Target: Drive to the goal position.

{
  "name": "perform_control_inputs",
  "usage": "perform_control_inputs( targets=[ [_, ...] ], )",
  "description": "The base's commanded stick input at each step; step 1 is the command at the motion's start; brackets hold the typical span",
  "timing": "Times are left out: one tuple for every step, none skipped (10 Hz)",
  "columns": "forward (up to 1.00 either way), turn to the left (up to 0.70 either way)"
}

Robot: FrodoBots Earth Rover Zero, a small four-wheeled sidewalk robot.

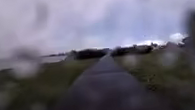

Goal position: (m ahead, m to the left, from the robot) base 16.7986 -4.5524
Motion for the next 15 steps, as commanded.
perform_control_inputs(
  targets=[
    [0.7,0.0],
    [0.7,0.0],
    [0.7,-0.07],
    [0.7,-0.24],
    [0.7,-0.3],
    [0.7,-0.16],
    [0.7,-0.02],
    [0.7,0.0],
    [0.7,0.0],
    [0.7,0.0],
    [0.7,0.0],
    [0.7,0.0],
    [0.7,0.0],
    [0.7,0.0],
    [0.7,0.0]
  ],
)
